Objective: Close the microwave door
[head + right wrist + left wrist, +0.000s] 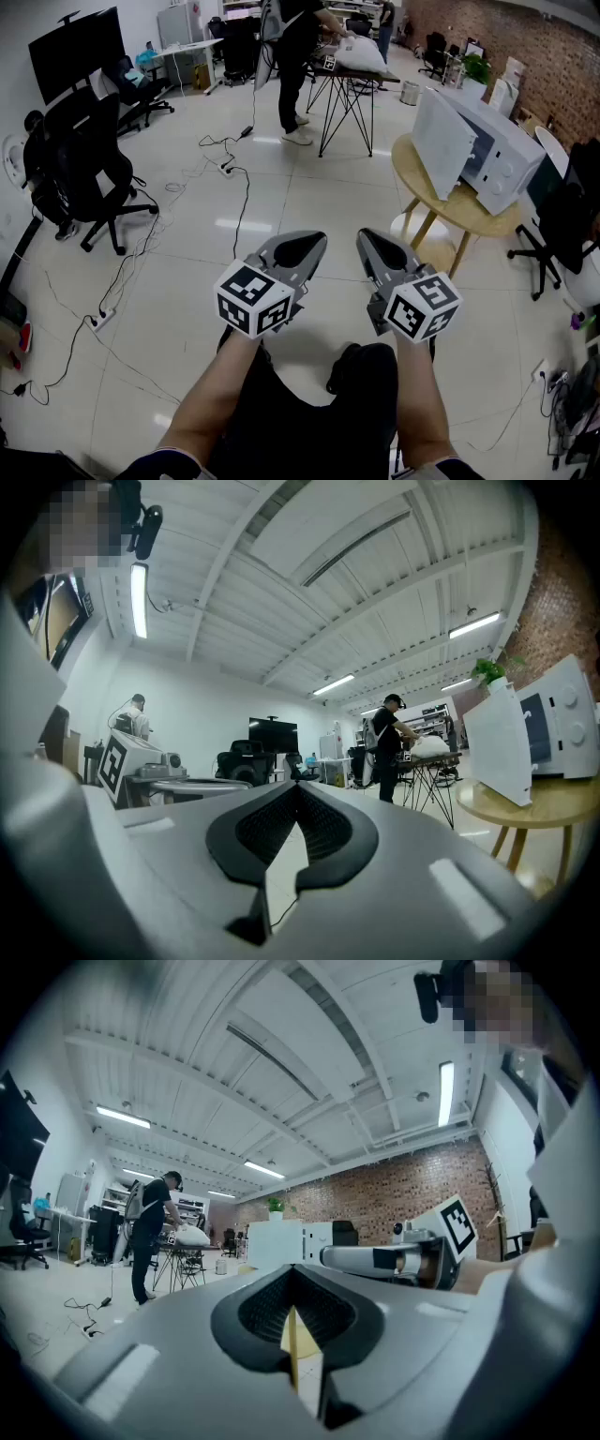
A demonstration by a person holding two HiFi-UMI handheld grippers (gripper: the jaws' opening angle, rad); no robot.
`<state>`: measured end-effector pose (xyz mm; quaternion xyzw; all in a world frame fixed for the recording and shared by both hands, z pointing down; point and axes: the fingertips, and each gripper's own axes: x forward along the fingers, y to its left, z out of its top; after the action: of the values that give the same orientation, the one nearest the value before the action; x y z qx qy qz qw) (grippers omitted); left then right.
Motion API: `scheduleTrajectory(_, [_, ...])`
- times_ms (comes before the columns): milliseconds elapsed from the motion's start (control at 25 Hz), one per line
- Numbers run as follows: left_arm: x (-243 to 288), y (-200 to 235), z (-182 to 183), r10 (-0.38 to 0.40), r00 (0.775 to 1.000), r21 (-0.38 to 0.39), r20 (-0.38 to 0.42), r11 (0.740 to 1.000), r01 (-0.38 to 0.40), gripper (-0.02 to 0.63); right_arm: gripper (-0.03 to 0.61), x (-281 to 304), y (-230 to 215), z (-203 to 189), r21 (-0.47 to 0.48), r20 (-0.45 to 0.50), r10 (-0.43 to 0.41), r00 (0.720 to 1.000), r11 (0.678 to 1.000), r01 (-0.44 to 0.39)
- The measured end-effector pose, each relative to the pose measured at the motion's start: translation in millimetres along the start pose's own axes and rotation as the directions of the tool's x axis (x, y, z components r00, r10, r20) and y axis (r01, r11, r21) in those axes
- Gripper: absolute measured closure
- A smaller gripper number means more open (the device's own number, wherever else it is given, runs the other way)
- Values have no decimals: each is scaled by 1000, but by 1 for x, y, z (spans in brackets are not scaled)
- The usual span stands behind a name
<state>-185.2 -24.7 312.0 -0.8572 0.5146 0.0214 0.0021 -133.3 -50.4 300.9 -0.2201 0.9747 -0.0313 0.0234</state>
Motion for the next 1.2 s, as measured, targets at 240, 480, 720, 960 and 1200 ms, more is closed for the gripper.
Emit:
scheduleTrajectory(240, [11, -9, 0, -21, 1000, -2, 5, 1000, 21, 611, 578, -12, -10, 2, -12, -2, -28, 1000, 1000, 28])
scheduleTrajectory(480, [37, -37, -1, -86, 996, -5, 8, 996, 86, 611, 578, -43, -34, 7, -24, 1, -92, 996, 995, 92])
scheduleTrajectory(720, [61, -71, 1, -156, 988, -5, 13, 988, 156, 611, 578, -80, -54, 13, -35, 9, -164, 986, 986, 164])
scheduleTrajectory(960, [89, -107, -1, -232, 973, -12, 10, 973, 232, 611, 577, -120, -78, 17, -42, 22, -235, 972, 971, 236])
scheduleTrajectory(1200, [106, -130, 1, -263, 965, -7, -4, 965, 263, 611, 578, -142, -94, 18, -40, 23, -270, 963, 962, 271])
